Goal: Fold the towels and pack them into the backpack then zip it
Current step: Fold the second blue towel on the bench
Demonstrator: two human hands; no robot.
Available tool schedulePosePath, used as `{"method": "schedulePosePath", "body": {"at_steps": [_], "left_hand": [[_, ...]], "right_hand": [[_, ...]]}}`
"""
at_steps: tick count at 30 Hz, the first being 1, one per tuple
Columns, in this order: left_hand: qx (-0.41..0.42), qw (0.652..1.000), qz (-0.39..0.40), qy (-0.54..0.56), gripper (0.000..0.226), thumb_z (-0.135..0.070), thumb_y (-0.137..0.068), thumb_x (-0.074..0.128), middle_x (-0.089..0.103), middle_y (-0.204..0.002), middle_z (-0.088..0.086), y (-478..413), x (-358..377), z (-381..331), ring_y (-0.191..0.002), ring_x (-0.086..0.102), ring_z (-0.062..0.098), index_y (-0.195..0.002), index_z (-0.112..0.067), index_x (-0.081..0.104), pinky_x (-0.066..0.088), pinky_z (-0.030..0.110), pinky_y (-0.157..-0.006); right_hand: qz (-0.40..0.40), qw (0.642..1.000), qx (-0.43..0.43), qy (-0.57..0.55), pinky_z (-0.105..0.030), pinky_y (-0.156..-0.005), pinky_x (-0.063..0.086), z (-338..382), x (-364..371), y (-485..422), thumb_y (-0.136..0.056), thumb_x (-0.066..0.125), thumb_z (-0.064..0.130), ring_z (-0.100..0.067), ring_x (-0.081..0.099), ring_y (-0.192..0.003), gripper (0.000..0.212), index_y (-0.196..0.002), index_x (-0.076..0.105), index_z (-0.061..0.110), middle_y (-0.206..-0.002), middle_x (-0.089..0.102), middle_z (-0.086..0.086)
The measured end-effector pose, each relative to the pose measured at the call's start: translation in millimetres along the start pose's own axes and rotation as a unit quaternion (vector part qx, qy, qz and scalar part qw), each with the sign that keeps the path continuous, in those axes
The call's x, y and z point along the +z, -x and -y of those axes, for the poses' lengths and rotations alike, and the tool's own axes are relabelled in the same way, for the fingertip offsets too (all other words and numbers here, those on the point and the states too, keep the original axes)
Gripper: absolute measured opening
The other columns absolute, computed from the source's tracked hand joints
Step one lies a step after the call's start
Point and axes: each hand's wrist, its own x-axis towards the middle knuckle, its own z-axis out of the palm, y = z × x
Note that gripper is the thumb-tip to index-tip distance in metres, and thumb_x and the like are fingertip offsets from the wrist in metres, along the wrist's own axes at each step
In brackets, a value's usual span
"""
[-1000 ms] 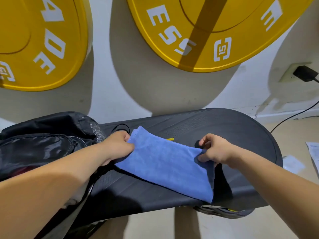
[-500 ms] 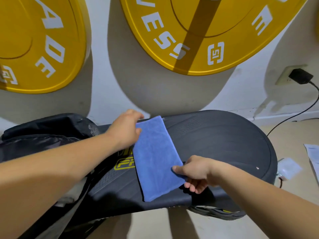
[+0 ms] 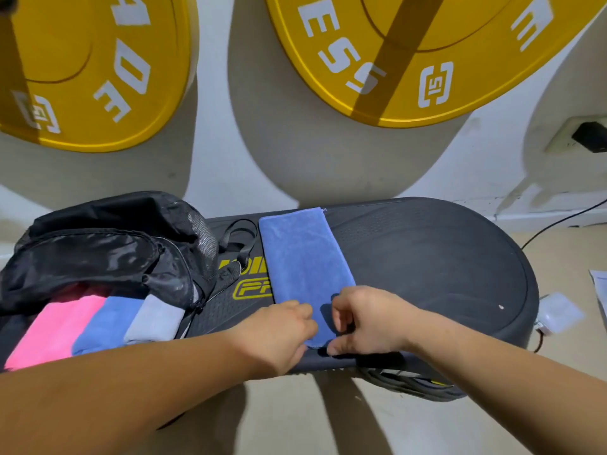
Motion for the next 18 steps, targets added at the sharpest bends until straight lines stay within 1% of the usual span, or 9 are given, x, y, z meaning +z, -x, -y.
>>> {"method": "schedulePosePath", "body": {"at_steps": [2, 5, 7, 9, 11, 12, 13, 15, 18], "left_hand": [[-0.009, 0.999, -0.019, 0.039, 0.017, -0.029, -0.095, 0.046, 0.052, -0.107, 0.003, 0.8, 4.7, 7.4, -0.102, 0.050, 0.024, -0.100, -0.017, 0.057, 0.048, 0.045, -0.081], [-0.050, 0.983, -0.068, 0.165, 0.007, -0.026, -0.093, 0.051, 0.053, -0.090, -0.002, 1.9, 6.3, 15.8, -0.084, 0.050, 0.021, -0.090, -0.019, 0.051, 0.044, 0.037, -0.075], [-0.092, 0.961, -0.090, 0.246, 0.006, -0.022, -0.093, 0.052, 0.048, -0.076, -0.009, 2.7, 6.3, 20.3, -0.071, 0.046, 0.015, -0.089, -0.020, 0.048, 0.039, 0.036, -0.068], [-0.135, 0.938, -0.112, 0.299, 0.005, -0.018, -0.094, 0.052, 0.047, -0.068, -0.011, 2.8, 10.6, 24.1, -0.062, 0.043, 0.008, -0.090, -0.020, 0.050, 0.041, 0.037, -0.067], [-0.161, 0.922, -0.124, 0.329, 0.003, -0.021, -0.094, 0.054, 0.054, -0.070, -0.011, 3.0, 13.9, 23.2, -0.063, 0.047, 0.007, -0.096, -0.022, 0.052, 0.049, 0.038, -0.071], [-0.158, 0.920, -0.124, 0.337, 0.008, -0.026, -0.093, 0.057, 0.057, -0.075, -0.010, 3.7, 14.0, 21.1, -0.066, 0.050, 0.009, -0.099, -0.024, 0.052, 0.051, 0.038, -0.073], [-0.143, 0.925, -0.120, 0.332, 0.017, -0.035, -0.091, 0.061, 0.059, -0.080, -0.010, 5.1, 14.2, 18.7, -0.070, 0.053, 0.009, -0.102, -0.026, 0.052, 0.051, 0.037, -0.074], [-0.096, 0.954, -0.109, 0.261, 0.031, -0.048, -0.087, 0.063, 0.056, -0.093, -0.012, 8.1, 17.1, 15.3, -0.084, 0.054, 0.012, -0.106, -0.027, 0.053, 0.049, 0.033, -0.078], [-0.038, 0.971, -0.118, 0.206, 0.019, -0.035, -0.096, 0.055, 0.048, -0.097, -0.005, 9.0, 21.2, 20.7, -0.091, 0.052, 0.020, -0.097, -0.017, 0.060, 0.044, 0.035, -0.081]], "right_hand": [[-0.010, 0.997, -0.038, 0.060, -0.034, -0.077, 0.049, 2.7, 8.5, -2.6, -0.071, 0.075, 0.062, -0.013, 0.052, -0.096, 0.045, -0.096, 0.057, 0.029, -0.096, 0.051, 0.014], [-0.055, 0.988, -0.077, 0.120, -0.031, -0.075, 0.040, -2.2, 17.5, -7.6, -0.079, 0.068, 0.057, -0.017, 0.049, -0.100, 0.041, -0.106, 0.052, 0.031, -0.105, 0.050, 0.008], [-0.103, 0.983, -0.106, 0.111, -0.030, -0.073, 0.038, -10.5, 20.5, -9.3, -0.086, 0.063, 0.045, -0.019, 0.053, -0.101, 0.032, -0.110, 0.046, 0.034, -0.108, 0.057, 0.006], [-0.140, 0.979, -0.114, 0.093, -0.030, -0.070, 0.036, -16.6, 17.9, -8.2, -0.091, 0.057, 0.034, -0.021, 0.055, -0.099, 0.023, -0.110, 0.043, 0.034, -0.106, 0.060, 0.007], [-0.147, 0.983, -0.092, 0.052, -0.031, -0.068, 0.039, -18.9, 14.2, -7.3, -0.092, 0.057, 0.032, -0.016, 0.051, -0.091, 0.021, -0.107, 0.042, 0.035, -0.100, 0.060, 0.016], [-0.149, 0.985, -0.084, 0.029, -0.034, -0.067, 0.044, -19.8, 14.1, -8.0, -0.091, 0.057, 0.030, -0.016, 0.051, -0.087, 0.020, -0.104, 0.043, 0.036, -0.097, 0.060, 0.018], [-0.149, 0.985, -0.081, 0.014, -0.037, -0.068, 0.048, -21.3, 14.4, -9.3, -0.090, 0.055, 0.028, -0.018, 0.054, -0.087, 0.017, -0.102, 0.045, 0.036, -0.096, 0.063, 0.017], [-0.144, 0.986, -0.084, 0.009, -0.040, -0.071, 0.053, -24.0, 14.8, -13.0, -0.089, 0.051, 0.026, -0.023, 0.059, -0.089, 0.016, -0.102, 0.054, 0.034, -0.095, 0.067, 0.009], [-0.108, 0.991, -0.073, 0.000, -0.033, -0.075, 0.049, -22.0, 10.4, -15.8, -0.095, 0.055, 0.025, -0.024, 0.061, -0.095, 0.017, -0.105, 0.068, 0.026, -0.098, 0.066, 0.004]]}}
